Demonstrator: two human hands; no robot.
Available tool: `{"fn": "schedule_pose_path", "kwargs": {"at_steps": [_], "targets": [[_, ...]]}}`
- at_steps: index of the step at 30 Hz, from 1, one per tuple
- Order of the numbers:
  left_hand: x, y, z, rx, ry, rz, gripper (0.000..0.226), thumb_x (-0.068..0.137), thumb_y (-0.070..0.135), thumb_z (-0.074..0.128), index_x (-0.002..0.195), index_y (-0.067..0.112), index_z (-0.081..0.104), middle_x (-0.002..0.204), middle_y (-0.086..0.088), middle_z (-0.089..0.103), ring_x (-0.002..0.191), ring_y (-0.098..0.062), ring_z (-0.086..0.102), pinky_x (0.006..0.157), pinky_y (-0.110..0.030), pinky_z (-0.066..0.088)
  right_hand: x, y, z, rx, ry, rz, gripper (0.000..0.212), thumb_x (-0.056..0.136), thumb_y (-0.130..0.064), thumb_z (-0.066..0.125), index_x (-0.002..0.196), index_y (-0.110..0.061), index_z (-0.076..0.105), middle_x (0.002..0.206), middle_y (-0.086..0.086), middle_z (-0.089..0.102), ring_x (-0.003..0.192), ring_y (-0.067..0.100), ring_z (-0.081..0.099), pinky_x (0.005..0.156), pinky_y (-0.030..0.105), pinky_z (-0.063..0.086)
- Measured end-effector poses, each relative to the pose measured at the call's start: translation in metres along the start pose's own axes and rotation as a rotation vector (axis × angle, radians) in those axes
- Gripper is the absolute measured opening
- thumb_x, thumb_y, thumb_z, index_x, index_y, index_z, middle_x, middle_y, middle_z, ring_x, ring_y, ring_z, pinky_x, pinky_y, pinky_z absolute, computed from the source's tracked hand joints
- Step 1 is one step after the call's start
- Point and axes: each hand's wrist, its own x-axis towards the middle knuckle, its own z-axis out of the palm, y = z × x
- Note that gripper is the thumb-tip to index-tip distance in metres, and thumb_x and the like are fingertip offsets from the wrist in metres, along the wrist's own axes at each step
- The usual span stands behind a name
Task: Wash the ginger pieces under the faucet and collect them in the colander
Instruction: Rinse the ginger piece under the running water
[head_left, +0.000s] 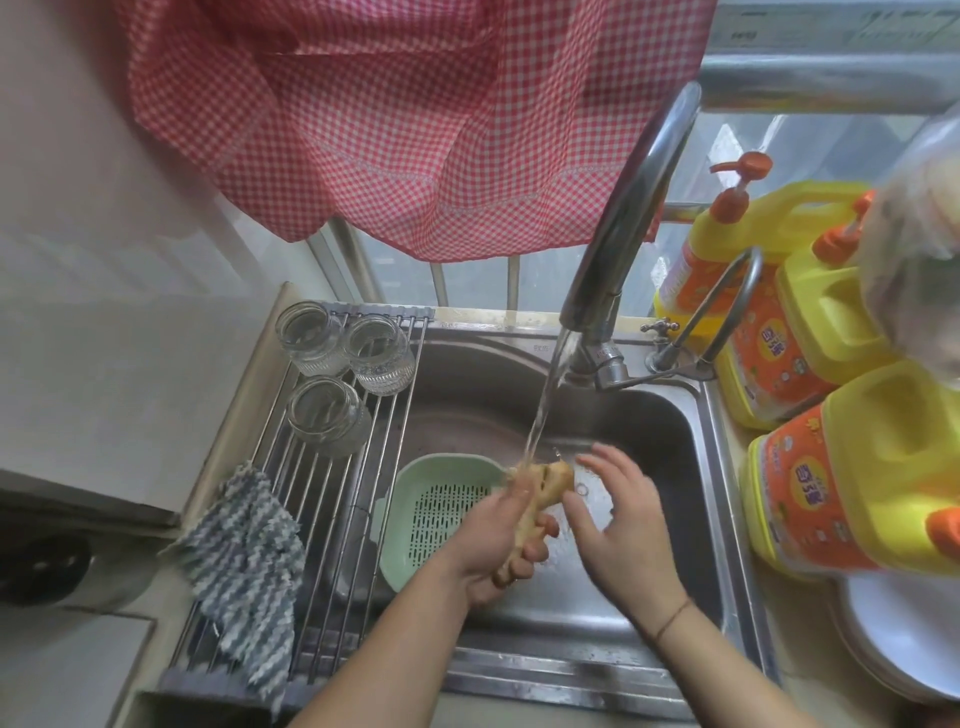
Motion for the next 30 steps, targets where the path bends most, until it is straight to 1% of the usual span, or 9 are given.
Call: {"fn": "schedule_pose_path", "kwargs": {"at_steps": [3, 7, 10, 12, 15, 17, 23, 27, 30], "targets": [[-0.008, 0.002, -0.002, 0.009, -0.188, -0.037, 0.021, 0.097, 0.019, 0.055, 0.119, 0.02, 0.053, 0.084, -0.007, 0.053, 0.054, -0.01, 0.045, 0.036, -0.012, 0.033, 0.029, 0.013, 0.0, -0.15, -0.379, 0.044, 0.051, 0.086, -0.052, 0.053, 0.131, -0.027, 0.056, 0.143, -0.002, 0.045, 0.134, 0.021, 0.035, 0.111, 0.03, 0.022], [-0.01, 0.006, -0.011, -0.116, -0.255, -0.053, 0.055, 0.084, -0.007, 0.051, 0.134, 0.014, 0.037, 0.1, -0.019, 0.055, 0.066, -0.021, 0.055, 0.042, -0.016, 0.043, 0.051, 0.003, 0.0, -0.106, -0.649, 0.051, 0.025, 0.087, -0.051, 0.056, 0.1, -0.032, 0.066, 0.095, -0.009, 0.07, 0.087, 0.007, 0.062, 0.085, 0.033, 0.051], [-0.01, 0.013, -0.021, 0.034, -0.105, 0.017, 0.033, 0.094, 0.007, 0.056, 0.126, -0.001, 0.053, 0.098, -0.017, 0.067, 0.072, -0.02, 0.066, 0.047, -0.016, 0.046, 0.058, 0.002, 0.004, -0.165, -0.564, 0.121, 0.028, 0.085, -0.055, 0.058, 0.082, -0.027, 0.063, 0.079, -0.009, 0.067, 0.075, 0.009, 0.061, 0.073, 0.036, 0.054], [-0.006, 0.016, -0.02, 0.22, 0.194, 0.108, 0.025, 0.093, 0.019, 0.064, 0.106, -0.002, 0.065, 0.079, -0.012, 0.073, 0.056, -0.012, 0.061, 0.042, -0.017, 0.04, 0.055, -0.002, 0.006, -0.14, -0.468, 0.224, 0.035, 0.085, -0.055, 0.058, 0.082, -0.02, 0.062, 0.077, -0.005, 0.067, 0.071, 0.014, 0.062, 0.063, 0.034, 0.054], [0.003, 0.014, -0.012, 0.252, 0.649, 0.319, 0.023, 0.088, 0.026, 0.071, 0.085, 0.004, 0.066, 0.06, -0.008, 0.069, 0.042, -0.009, 0.053, 0.049, -0.026, 0.042, 0.034, -0.019, 0.008, 0.215, -0.436, 0.501, 0.036, 0.087, -0.045, 0.062, 0.093, -0.01, 0.055, 0.075, 0.01, 0.068, 0.046, 0.019, 0.056, 0.037, 0.027, 0.042], [0.009, 0.009, -0.002, 0.178, 0.806, 0.377, 0.024, 0.094, 0.032, 0.062, 0.087, 0.009, 0.063, 0.07, -0.006, 0.067, 0.06, -0.016, 0.061, 0.062, -0.032, 0.049, 0.017, -0.032, 0.01, 0.471, -0.556, 0.65, 0.03, 0.09, -0.035, 0.062, 0.103, -0.013, 0.048, 0.074, 0.016, 0.069, 0.039, 0.019, 0.051, 0.034, 0.023, 0.036], [0.019, -0.013, 0.03, -0.107, 0.538, 0.321, 0.033, 0.1, 0.021, 0.051, 0.13, 0.01, 0.043, 0.116, -0.019, 0.063, 0.098, -0.032, 0.068, 0.079, -0.04, 0.059, -0.006, -0.046, 0.02, 0.325, -0.212, 0.592, 0.015, 0.095, -0.029, 0.052, 0.098, -0.015, 0.046, 0.08, 0.002, 0.067, 0.065, 0.02, 0.062, 0.049, 0.026, 0.046], [0.027, 0.0, 0.03, -0.103, 0.699, 0.221, 0.033, 0.099, 0.031, 0.052, 0.086, 0.002, 0.059, 0.072, -0.01, 0.064, 0.058, -0.019, 0.064, 0.051, -0.026, 0.053, -0.032, -0.048, 0.021, 0.13, -0.229, 0.366, 0.029, 0.096, -0.031, 0.048, 0.121, -0.018, 0.039, 0.094, 0.003, 0.071, 0.086, 0.032, 0.067, 0.058, 0.033, 0.04], [0.038, 0.011, 0.018, -0.279, 0.558, -0.043, 0.047, 0.095, 0.052, 0.048, 0.068, 0.013, 0.048, 0.056, -0.002, 0.046, 0.047, -0.016, 0.047, 0.048, -0.024, 0.042, -0.042, -0.042, 0.025, 0.002, -0.297, 0.208, 0.036, 0.096, -0.032, 0.046, 0.128, -0.02, 0.034, 0.097, 0.009, 0.072, 0.086, 0.037, 0.066, 0.06, 0.039, 0.04]]}}
